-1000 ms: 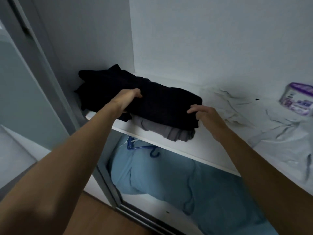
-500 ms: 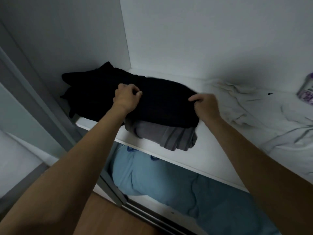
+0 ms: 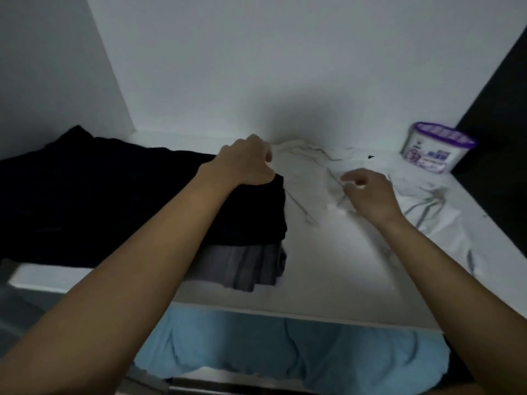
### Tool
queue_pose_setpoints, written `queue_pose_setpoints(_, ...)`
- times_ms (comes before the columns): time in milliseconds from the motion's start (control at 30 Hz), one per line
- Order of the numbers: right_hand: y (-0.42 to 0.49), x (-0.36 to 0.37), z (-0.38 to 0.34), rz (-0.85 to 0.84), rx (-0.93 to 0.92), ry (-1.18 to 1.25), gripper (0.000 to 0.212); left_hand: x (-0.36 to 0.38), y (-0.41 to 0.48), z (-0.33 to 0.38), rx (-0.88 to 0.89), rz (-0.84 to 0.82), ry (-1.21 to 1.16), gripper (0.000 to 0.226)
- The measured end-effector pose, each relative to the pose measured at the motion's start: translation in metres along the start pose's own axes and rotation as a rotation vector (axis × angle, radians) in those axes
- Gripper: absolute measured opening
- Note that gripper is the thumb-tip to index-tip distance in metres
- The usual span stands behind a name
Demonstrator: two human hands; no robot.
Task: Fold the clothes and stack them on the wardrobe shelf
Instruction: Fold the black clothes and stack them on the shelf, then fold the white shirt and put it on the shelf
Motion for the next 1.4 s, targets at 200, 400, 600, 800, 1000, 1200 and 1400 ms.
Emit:
queue_pose_setpoints(200, 0.009, -0.038, 0.091, -0.032, 0.517, -0.512, 0.056, 0.061, 0.037, 0.084, 0.244, -0.25, -0.103, 0.034)
queue_pose_setpoints(400, 0.007, -0.043, 0.104, 0.114, 0.437, -0.46, 0.009, 0.099, 0.06, 0.116, 0.21, -0.372, -0.179, 0.018)
queue_pose_setpoints(600, -0.065, -0.062, 0.073, 0.008, 0.183, 0.088, 0.028, 0.126, 0.041, 0.138, -0.129, -0.537, -0.672, 0.044)
queue_pose_setpoints(800, -0.167, -0.07, 0.036, -0.476, -0.067, 0.155, 0.012, 0.153, -0.02, 0.154, -0.402, -0.468, -1.212, 0.025)
queue_pose_setpoints(1000, -0.232, -0.118, 0.06, -0.513, -0.002, 0.385, 0.013, 0.151, -0.113, 0.179, -0.461, -0.254, -1.484, 0.008)
queue_pose_setpoints(1200, -0.268, -0.167, 0.112, -0.035, 0.371, 0.707, 0.036, 0.154, -0.223, 0.201, -0.367, -0.232, -1.631, 0.032)
queue_pose_setpoints(1400, -0.321, -0.138, 0.098, -0.441, 0.274, 0.74, 0.018, 0.166, -0.302, 0.197, -0.383, -0.185, -1.733, 0.049)
Point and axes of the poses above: each hand's wrist, its own y-axis towards the middle knuckle, its own x-axis out of the palm, z = x × y, the point moved 3 cm from there along y, towards the middle knuckle, and after that the axes turned 4 degrees about z, right-handed, at the moved point
